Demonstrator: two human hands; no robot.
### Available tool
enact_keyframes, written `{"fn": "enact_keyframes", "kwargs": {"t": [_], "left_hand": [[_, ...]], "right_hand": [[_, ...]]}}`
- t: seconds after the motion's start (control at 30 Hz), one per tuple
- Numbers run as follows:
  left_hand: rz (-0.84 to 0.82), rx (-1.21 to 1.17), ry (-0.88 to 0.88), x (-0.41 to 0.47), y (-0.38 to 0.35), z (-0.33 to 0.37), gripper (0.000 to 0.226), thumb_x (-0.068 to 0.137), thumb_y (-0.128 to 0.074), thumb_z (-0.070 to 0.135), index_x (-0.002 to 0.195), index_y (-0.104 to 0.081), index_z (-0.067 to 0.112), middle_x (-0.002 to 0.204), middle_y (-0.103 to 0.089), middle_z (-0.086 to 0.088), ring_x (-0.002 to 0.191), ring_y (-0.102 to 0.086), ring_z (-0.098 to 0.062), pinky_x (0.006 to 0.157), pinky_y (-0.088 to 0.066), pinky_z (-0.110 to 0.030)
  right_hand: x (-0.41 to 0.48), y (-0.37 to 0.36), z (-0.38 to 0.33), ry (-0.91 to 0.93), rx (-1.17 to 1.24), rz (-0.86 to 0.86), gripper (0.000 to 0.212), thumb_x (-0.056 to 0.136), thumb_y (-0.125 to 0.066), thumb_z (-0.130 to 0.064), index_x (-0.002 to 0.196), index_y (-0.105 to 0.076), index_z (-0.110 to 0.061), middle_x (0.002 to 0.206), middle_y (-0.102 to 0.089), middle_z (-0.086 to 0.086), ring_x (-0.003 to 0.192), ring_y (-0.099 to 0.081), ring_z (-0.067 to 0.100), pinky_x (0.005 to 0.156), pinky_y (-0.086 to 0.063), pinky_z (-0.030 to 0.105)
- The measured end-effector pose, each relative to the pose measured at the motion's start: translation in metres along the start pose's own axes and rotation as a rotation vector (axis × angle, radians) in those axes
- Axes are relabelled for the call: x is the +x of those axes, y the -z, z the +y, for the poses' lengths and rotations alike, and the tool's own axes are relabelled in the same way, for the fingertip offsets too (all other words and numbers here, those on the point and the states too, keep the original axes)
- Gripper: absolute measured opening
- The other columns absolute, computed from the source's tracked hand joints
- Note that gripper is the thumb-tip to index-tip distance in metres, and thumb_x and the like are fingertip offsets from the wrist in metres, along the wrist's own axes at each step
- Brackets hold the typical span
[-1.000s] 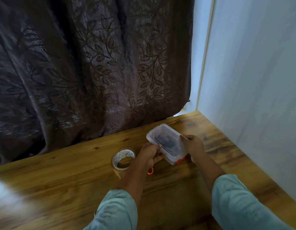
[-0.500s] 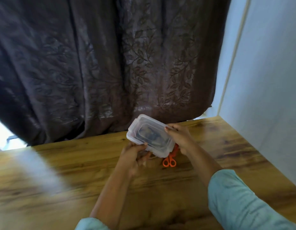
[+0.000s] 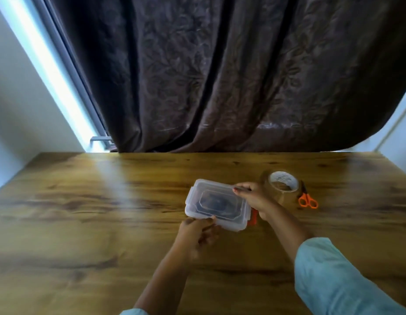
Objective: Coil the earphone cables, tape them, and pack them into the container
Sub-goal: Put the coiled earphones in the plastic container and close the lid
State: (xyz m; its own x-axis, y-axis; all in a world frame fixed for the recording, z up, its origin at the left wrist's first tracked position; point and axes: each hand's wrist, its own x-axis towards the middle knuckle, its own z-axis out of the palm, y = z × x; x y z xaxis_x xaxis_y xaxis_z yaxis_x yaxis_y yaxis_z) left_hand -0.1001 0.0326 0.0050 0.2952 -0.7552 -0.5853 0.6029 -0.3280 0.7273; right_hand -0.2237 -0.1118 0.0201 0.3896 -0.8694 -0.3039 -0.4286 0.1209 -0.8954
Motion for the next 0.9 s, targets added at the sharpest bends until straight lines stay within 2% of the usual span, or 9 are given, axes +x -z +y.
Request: {"fn": "enact_keyframes", "kwargs": {"t": [0.07, 0.17, 0.3, 0.4, 0.47, 0.53, 0.67, 0.8, 0.9], "left_hand": [[-0.012, -0.024, 0.04, -0.004, 0.013, -0.004, 0.023, 0.083, -0.067, 0.004, 0.103, -0.057, 0.006, 0.085, -0.072, -0.013, 0.072, -0.07, -0.019, 0.065, -0.058, -0.032], [-0.074, -0.015, 0.082, -0.006, 0.022, -0.008, 0.027, 0.083, -0.068, 0.008, 0.108, -0.057, 0.006, 0.075, -0.069, -0.008, 0.056, -0.062, -0.011, 0.068, -0.057, -0.033], [-0.083, 0.054, 0.119, -0.001, 0.031, -0.006, 0.04, 0.081, -0.072, 0.019, 0.115, -0.054, 0.007, 0.084, -0.065, -0.008, 0.058, -0.06, -0.012, 0.061, -0.056, -0.033], [0.057, 0.143, 0.109, 0.007, 0.047, 0.003, 0.053, 0.076, -0.075, 0.035, 0.115, -0.05, 0.009, 0.085, -0.06, -0.009, 0.066, -0.057, -0.016, 0.053, -0.051, -0.029], [0.2, 0.195, 0.034, 0.017, 0.06, 0.009, 0.056, 0.076, -0.074, 0.041, 0.114, -0.048, 0.007, 0.08, -0.055, -0.008, 0.063, -0.05, -0.017, 0.05, -0.043, -0.026], [0.266, 0.2, -0.051, 0.029, 0.071, 0.018, 0.06, 0.077, -0.072, 0.044, 0.117, -0.048, 0.005, 0.076, -0.055, -0.008, 0.06, -0.048, -0.017, 0.049, -0.041, -0.027], [0.098, 0.306, 0.016, 0.044, 0.069, 0.038, 0.066, 0.074, -0.072, 0.051, 0.119, -0.055, 0.006, 0.089, -0.066, -0.01, 0.076, -0.059, -0.02, 0.06, -0.05, -0.028], [0.012, 0.335, 0.053, 0.051, 0.06, 0.042, 0.056, 0.076, -0.076, 0.034, 0.119, -0.054, 0.005, 0.114, -0.062, -0.019, 0.105, -0.06, -0.031, 0.076, -0.055, -0.035], [0.005, 0.307, 0.063, 0.052, 0.058, 0.047, 0.041, 0.078, -0.075, 0.019, 0.109, -0.055, 0.002, 0.109, -0.059, -0.018, 0.1, -0.058, -0.028, 0.084, -0.054, -0.036]], "right_hand": [[-0.003, -0.011, 0.004, -0.012, -0.031, -0.001, 0.03, 0.094, -0.058, -0.014, 0.122, -0.061, -0.005, 0.122, -0.06, 0.008, 0.106, -0.052, 0.015, 0.084, -0.039, 0.028], [-0.005, -0.019, 0.009, -0.026, -0.043, 0.019, 0.027, 0.092, -0.061, -0.014, 0.118, -0.063, -0.007, 0.12, -0.062, 0.008, 0.105, -0.053, 0.015, 0.085, -0.041, 0.028], [-0.008, -0.021, 0.01, -0.03, -0.073, 0.067, 0.032, 0.09, -0.064, -0.019, 0.121, -0.061, -0.011, 0.121, -0.061, 0.006, 0.109, -0.055, 0.019, 0.083, -0.043, 0.03], [-0.016, -0.018, 0.013, -0.13, -0.037, 0.083, 0.049, 0.088, -0.066, -0.026, 0.134, -0.048, -0.019, 0.127, -0.053, 0.005, 0.108, -0.055, 0.023, 0.08, -0.05, 0.037], [-0.023, -0.013, 0.019, -0.254, 0.052, 0.066, 0.056, 0.086, -0.069, -0.028, 0.136, -0.044, -0.022, 0.122, -0.056, 0.006, 0.103, -0.058, 0.026, 0.079, -0.055, 0.043], [-0.03, -0.011, 0.027, -0.341, 0.12, 0.03, 0.059, 0.083, -0.072, -0.028, 0.134, -0.045, -0.018, 0.115, -0.063, 0.01, 0.101, -0.063, 0.028, 0.079, -0.056, 0.045], [-0.039, -0.017, 0.034, -0.373, 0.188, 0.033, 0.043, 0.085, -0.07, -0.024, 0.121, -0.054, -0.006, 0.101, -0.07, 0.013, 0.091, -0.068, 0.025, 0.07, -0.057, 0.036], [-0.042, -0.02, 0.031, -0.412, 0.227, -0.004, 0.039, 0.083, -0.071, -0.023, 0.114, -0.058, -0.005, 0.1, -0.066, 0.012, 0.091, -0.065, 0.023, 0.072, -0.057, 0.035], [-0.043, -0.02, 0.027, -0.431, 0.24, -0.032, 0.037, 0.083, -0.071, -0.023, 0.114, -0.057, -0.007, 0.097, -0.063, 0.011, 0.087, -0.062, 0.023, 0.075, -0.057, 0.037]]}}
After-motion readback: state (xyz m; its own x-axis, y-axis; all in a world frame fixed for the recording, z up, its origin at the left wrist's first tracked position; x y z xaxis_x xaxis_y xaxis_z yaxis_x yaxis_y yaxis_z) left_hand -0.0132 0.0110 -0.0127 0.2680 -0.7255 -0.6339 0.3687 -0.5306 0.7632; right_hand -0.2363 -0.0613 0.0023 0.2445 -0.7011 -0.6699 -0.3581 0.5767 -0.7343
